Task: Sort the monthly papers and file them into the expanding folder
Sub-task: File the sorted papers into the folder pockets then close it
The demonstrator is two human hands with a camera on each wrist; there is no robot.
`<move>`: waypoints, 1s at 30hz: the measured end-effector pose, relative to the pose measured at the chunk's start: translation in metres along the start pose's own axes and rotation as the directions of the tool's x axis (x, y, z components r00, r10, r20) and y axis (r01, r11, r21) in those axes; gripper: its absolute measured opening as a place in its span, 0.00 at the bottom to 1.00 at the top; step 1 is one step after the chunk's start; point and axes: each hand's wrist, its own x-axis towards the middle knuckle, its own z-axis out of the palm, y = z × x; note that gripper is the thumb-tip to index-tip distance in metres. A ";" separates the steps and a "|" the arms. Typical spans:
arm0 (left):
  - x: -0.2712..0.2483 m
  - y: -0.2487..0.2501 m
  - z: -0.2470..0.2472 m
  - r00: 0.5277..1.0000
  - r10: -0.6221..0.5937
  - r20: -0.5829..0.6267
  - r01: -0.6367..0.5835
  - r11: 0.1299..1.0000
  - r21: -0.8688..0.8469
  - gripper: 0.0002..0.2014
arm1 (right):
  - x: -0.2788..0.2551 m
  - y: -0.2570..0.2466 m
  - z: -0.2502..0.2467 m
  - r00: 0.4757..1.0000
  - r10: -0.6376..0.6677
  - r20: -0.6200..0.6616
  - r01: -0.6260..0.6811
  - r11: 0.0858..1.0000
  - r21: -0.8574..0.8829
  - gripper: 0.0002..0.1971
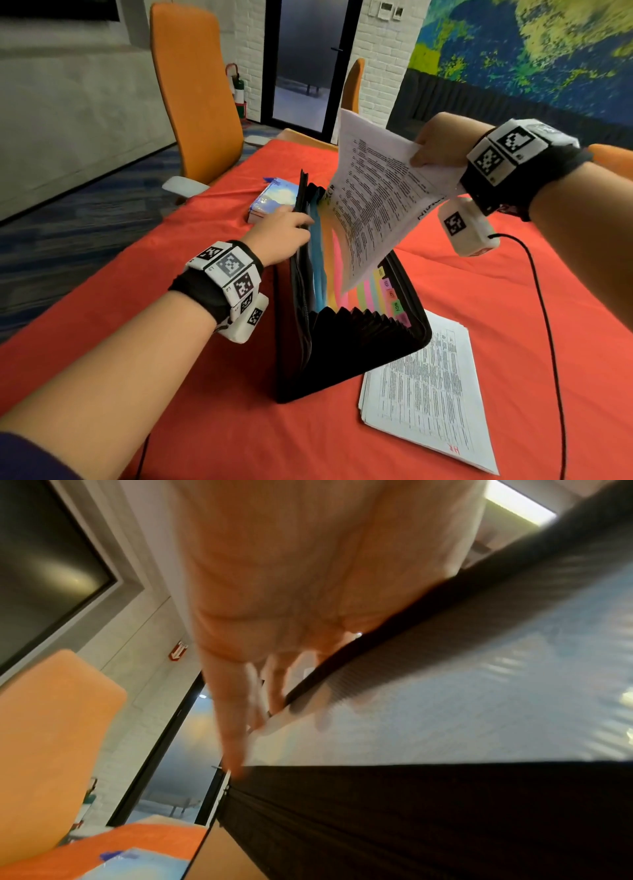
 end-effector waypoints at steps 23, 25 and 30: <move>0.009 -0.001 -0.008 0.956 0.110 0.272 -0.242 0.820 0.519 0.15 | -0.070 -0.063 0.105 0.926 -0.123 0.357 -0.025 0.924 0.383 0.18; 0.007 -0.001 -0.011 0.952 0.062 0.299 -0.209 0.847 0.489 0.17 | -0.079 -0.062 0.117 0.900 -0.174 0.400 -0.028 0.892 0.452 0.18; 0.003 0.013 -0.016 0.979 -0.043 0.200 -0.067 0.855 0.514 0.25 | -0.090 -0.041 0.127 0.906 -0.306 0.291 0.106 0.832 0.545 0.15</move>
